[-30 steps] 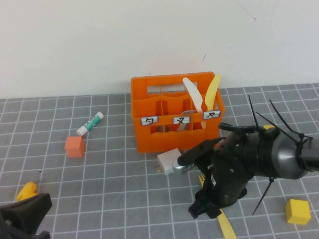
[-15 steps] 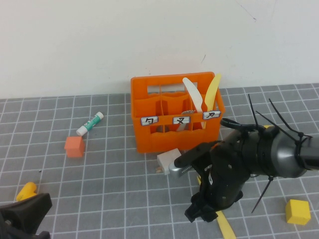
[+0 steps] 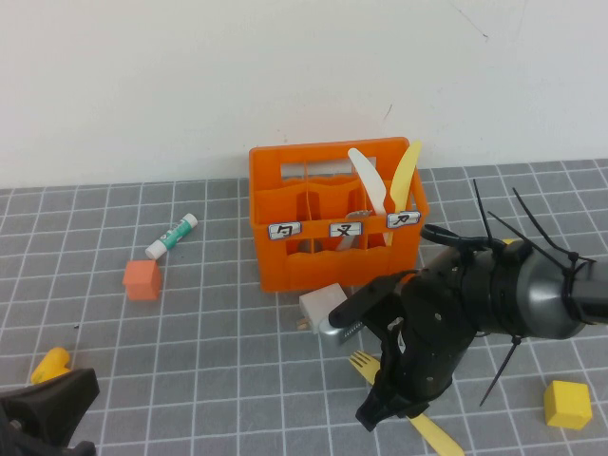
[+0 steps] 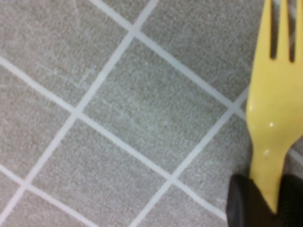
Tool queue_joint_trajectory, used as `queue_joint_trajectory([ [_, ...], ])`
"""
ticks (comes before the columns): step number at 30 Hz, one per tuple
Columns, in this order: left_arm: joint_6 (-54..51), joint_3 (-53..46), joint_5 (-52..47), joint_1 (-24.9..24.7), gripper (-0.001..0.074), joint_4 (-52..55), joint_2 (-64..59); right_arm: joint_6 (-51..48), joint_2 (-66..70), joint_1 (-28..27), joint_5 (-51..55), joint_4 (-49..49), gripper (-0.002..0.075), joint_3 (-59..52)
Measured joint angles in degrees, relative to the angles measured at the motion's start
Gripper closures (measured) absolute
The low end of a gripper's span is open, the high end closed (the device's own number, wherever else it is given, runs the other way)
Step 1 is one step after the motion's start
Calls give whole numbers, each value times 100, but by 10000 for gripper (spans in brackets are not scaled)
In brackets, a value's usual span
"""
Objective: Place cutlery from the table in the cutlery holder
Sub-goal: Pick up the fork, then place the fork on the box
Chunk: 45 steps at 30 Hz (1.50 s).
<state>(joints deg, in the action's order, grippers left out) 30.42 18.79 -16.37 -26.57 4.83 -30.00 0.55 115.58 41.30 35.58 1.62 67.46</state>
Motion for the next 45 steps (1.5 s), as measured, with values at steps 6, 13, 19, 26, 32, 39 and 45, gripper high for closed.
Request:
queue_joint_trajectory([
  [6, 0, 0, 0, 0, 735, 0, 0, -13, -64, 0, 0, -110, 604, 0],
  [13, 0, 0, 0, 0, 735, 0, 0, -13, -872, 10, -121, -292, 604, -51],
  [19, 0, 0, 0, 0, 735, 0, 0, -55, -1874, 10, -402, -306, 604, -51],
  [26, 0, 0, 0, 0, 735, 0, 0, -186, -2690, 10, -1797, -227, 604, -51],
  [32, 0, 0, 0, 0, 736, 0, 0, -199, -2753, 10, -3376, 335, 605, -60],
  [39, 0, 0, 0, 0, 736, 0, 0, -365, -2581, 10, -4937, 672, 605, -60],
  [45, 0, 0, 0, 0, 736, 0, 0, -1259, -2131, 10, -5769, 579, 605, -60],
])
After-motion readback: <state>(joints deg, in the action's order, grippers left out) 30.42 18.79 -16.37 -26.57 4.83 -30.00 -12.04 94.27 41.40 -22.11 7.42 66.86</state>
